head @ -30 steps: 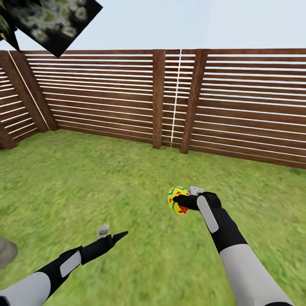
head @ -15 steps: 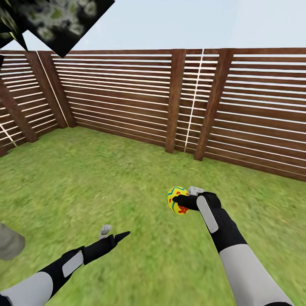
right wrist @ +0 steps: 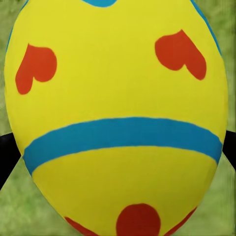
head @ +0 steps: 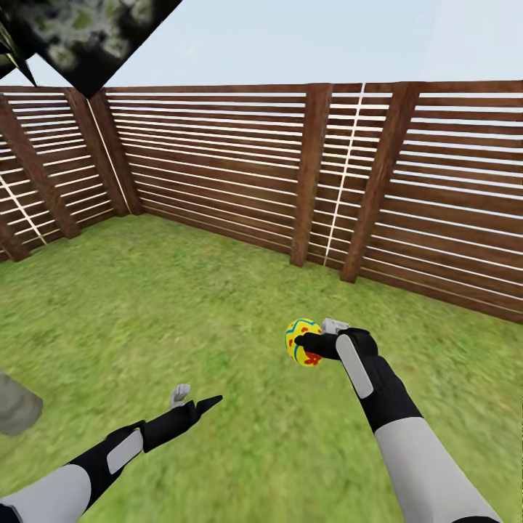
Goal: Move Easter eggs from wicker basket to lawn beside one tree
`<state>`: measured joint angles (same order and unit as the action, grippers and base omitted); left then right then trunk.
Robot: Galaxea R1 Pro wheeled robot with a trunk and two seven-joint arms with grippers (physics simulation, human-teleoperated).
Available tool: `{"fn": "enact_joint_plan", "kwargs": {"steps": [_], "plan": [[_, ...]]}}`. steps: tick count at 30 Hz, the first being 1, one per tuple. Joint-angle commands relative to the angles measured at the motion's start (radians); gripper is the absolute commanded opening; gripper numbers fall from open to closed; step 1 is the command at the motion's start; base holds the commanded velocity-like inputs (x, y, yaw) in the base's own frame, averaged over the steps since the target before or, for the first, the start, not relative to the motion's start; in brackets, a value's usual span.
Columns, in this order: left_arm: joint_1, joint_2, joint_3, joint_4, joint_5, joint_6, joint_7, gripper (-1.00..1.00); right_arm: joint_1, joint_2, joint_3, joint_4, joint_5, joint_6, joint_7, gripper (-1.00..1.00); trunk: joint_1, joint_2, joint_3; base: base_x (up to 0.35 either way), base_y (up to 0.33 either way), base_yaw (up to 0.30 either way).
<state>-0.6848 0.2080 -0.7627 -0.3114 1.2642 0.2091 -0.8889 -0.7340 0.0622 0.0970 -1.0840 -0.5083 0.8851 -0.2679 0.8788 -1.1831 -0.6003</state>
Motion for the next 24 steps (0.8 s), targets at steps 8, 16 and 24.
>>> {"fn": "enact_joint_plan", "kwargs": {"steps": [8, 16, 24], "plan": [[-0.001, 0.001, -0.005, 0.000, 0.011, 0.010, -0.002, 1.00, 0.000, -0.001, 0.001, 0.000, -0.015, 0.004, -0.004, -1.00, 0.000, -0.001, -0.001, 0.239, -0.265, 0.000], [-0.001, 0.001, -0.005, -0.001, 0.011, 0.010, -0.004, 1.00, 0.001, -0.002, 0.001, 0.001, -0.013, 0.005, -0.002, -1.00, 0.000, -0.001, -0.001, 0.280, -0.222, 0.000], [-0.001, 0.001, -0.006, -0.002, 0.011, 0.010, -0.006, 1.00, 0.001, -0.002, 0.001, 0.001, -0.011, 0.005, -0.003, -1.00, 0.000, -0.001, -0.001, 0.291, -0.210, 0.000]]}}
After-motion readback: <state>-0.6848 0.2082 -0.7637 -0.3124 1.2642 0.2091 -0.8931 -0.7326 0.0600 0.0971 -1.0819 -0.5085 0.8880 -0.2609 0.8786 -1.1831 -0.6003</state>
